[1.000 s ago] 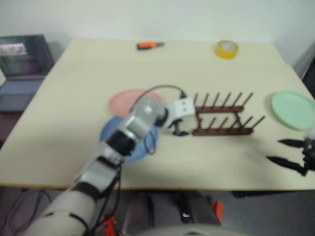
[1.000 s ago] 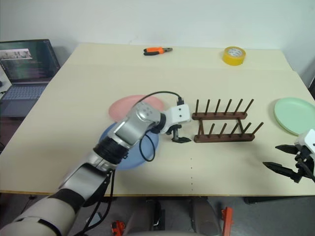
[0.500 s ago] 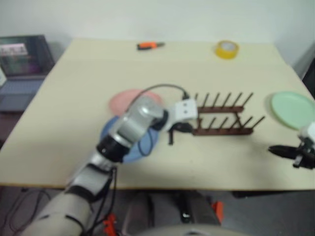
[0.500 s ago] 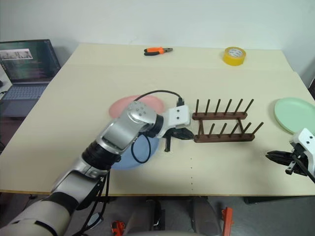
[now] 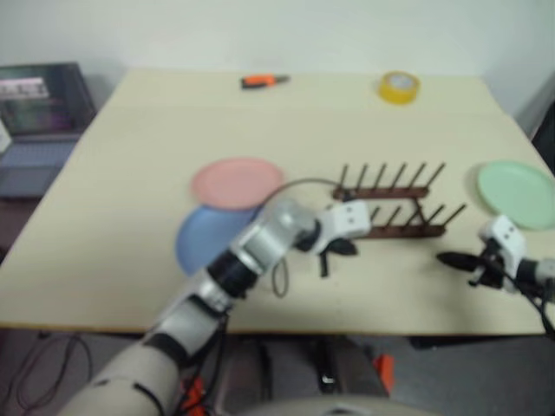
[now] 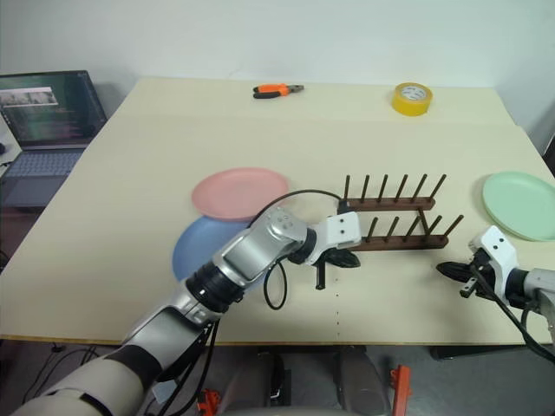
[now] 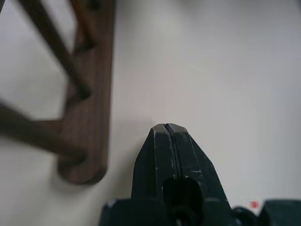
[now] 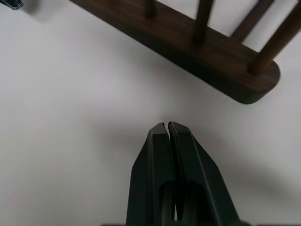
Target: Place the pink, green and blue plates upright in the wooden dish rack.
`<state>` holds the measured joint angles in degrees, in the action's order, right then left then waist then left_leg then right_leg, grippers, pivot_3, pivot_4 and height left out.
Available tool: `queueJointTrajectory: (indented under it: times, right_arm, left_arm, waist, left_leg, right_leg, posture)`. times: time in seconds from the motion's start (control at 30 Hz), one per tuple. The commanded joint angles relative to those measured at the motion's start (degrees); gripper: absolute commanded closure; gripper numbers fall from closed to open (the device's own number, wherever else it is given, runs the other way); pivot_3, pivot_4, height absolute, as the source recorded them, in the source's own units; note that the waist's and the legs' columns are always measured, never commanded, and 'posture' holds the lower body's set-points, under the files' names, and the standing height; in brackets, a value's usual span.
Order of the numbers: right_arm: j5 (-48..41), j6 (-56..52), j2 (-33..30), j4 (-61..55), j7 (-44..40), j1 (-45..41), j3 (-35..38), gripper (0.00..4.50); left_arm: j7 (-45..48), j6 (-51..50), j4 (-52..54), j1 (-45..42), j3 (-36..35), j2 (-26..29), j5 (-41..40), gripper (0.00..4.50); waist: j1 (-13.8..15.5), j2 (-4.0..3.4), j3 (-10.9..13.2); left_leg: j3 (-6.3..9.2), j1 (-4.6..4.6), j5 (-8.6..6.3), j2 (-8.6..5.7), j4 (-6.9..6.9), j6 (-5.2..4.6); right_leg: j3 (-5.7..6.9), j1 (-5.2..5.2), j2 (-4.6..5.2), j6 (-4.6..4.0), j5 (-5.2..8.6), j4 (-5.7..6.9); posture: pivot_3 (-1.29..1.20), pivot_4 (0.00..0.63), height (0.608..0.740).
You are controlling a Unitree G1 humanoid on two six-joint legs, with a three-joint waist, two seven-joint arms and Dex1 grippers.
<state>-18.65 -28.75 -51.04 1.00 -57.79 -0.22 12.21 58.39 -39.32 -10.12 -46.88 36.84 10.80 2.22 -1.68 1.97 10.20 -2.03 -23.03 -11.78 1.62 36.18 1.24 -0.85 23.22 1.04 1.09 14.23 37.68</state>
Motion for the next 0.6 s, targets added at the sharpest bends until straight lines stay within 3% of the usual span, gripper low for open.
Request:
queueJointTrajectory:
  times: [0.03,0.6]
  right_arm:
    - [2.67,3.66,1.52,2.10,3.52,-2.81,-0.89,4.44]
    - [7.91,11.44,9.23,9.50,10.63,-11.96,-5.57,4.44]
  left_arm:
    - [-1.42,1.09,-0.72,-1.13,0.00,-1.65,0.75,4.50]
    - [-12.60,4.93,-12.18,-3.82,-3.52,-6.62,4.45,4.50]
  waist:
    - [0.03,0.00,0.00]
    - [-0.18,0.02,-0.02]
  left_leg:
    - [0.00,0.00,0.00,0.00,0.00,0.00]
    - [-0.09,0.07,0.01,0.00,0.21,-0.02]
  right_leg:
    - [0.00,0.00,0.00,0.00,0.00,0.00]
    - [0.00,-0.04,-0.01,0.21,-0.15,0.09]
  posture:
    - [0.00,0.150,0.740]
    - [0.00,0.150,0.740]
